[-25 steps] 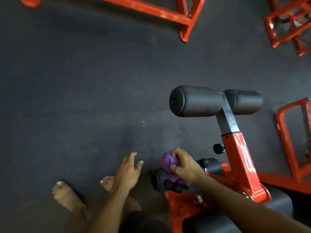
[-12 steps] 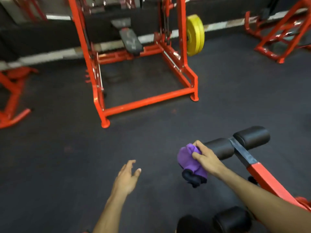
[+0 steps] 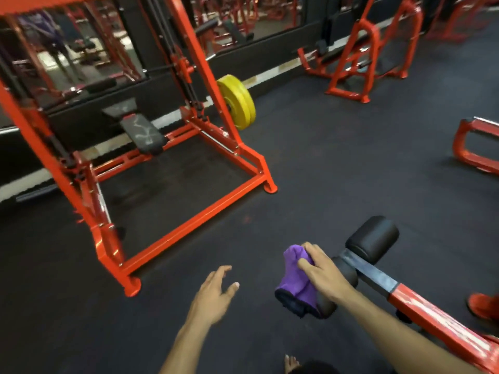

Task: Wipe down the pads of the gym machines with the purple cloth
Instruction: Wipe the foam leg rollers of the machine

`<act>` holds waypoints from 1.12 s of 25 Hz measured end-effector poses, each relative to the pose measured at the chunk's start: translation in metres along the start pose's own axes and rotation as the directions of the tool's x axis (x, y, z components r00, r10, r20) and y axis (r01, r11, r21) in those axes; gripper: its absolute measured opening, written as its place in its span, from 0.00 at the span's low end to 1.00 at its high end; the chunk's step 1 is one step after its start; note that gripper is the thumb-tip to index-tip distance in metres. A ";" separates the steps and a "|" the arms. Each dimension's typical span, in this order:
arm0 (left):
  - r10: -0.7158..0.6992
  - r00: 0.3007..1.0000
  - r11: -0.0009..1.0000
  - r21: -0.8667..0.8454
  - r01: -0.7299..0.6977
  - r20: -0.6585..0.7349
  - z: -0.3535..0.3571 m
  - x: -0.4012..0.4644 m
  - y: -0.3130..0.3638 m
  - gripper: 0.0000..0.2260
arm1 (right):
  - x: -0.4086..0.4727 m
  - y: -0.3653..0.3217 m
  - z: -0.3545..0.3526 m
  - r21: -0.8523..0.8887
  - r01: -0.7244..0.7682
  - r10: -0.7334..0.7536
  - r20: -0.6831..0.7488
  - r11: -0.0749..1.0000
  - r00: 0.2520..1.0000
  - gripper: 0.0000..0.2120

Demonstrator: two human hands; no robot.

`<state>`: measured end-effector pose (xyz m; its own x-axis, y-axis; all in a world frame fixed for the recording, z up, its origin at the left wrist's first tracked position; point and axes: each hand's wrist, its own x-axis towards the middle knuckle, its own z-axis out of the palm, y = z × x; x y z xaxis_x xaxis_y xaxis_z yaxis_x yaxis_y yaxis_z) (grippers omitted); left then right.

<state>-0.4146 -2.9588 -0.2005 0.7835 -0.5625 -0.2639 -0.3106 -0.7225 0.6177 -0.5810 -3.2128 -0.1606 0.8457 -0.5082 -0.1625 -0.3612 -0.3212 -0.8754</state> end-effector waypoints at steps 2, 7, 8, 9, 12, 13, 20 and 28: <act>0.036 0.999 0.998 0.043 -0.037 0.025 -0.011 0.048 0.016 0.20 | 0.031 0.005 -0.015 0.031 -0.033 0.035 -0.072 0.999 0.997 0.10; 0.076 0.996 0.995 0.056 -0.078 0.043 -0.027 0.147 0.052 0.20 | 0.104 0.003 -0.048 0.033 -0.049 0.053 -0.162 0.998 0.985 0.10; 0.080 0.995 0.995 0.057 -0.083 0.058 -0.027 0.165 0.056 0.20 | 0.118 0.002 -0.054 0.033 -0.049 0.054 -0.191 0.998 0.980 0.10; 0.083 0.994 0.994 0.061 -0.087 0.072 -0.026 0.183 0.058 0.20 | 0.131 0.002 -0.060 0.035 -0.054 0.060 -0.224 0.998 0.973 0.10; 0.066 0.990 0.992 0.099 -0.078 0.124 -0.026 0.241 0.056 0.20 | 0.169 0.014 -0.068 0.020 -0.118 0.118 -0.294 0.993 0.948 0.12; 0.061 0.987 0.991 0.113 -0.078 0.147 -0.025 0.261 0.054 0.20 | 0.181 0.022 -0.068 0.005 -0.145 0.140 -0.309 0.989 0.941 0.11; 0.032 0.932 0.974 0.197 -0.110 0.360 -0.024 0.391 0.027 0.21 | 0.262 0.069 -0.070 -0.082 -0.409 0.348 -0.392 0.909 0.851 0.05; 0.108 0.878 0.940 0.241 -0.244 0.467 -0.031 0.521 0.075 0.21 | 0.344 0.057 -0.077 -0.009 -0.489 0.440 -0.421 0.872 0.793 0.06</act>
<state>-0.0127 -3.2938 -0.2690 0.4029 -0.7596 -0.5106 -0.6123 -0.6383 0.4665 -0.3408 -3.4674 -0.2310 0.3469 -0.8807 -0.3224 -0.7320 -0.0393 -0.6802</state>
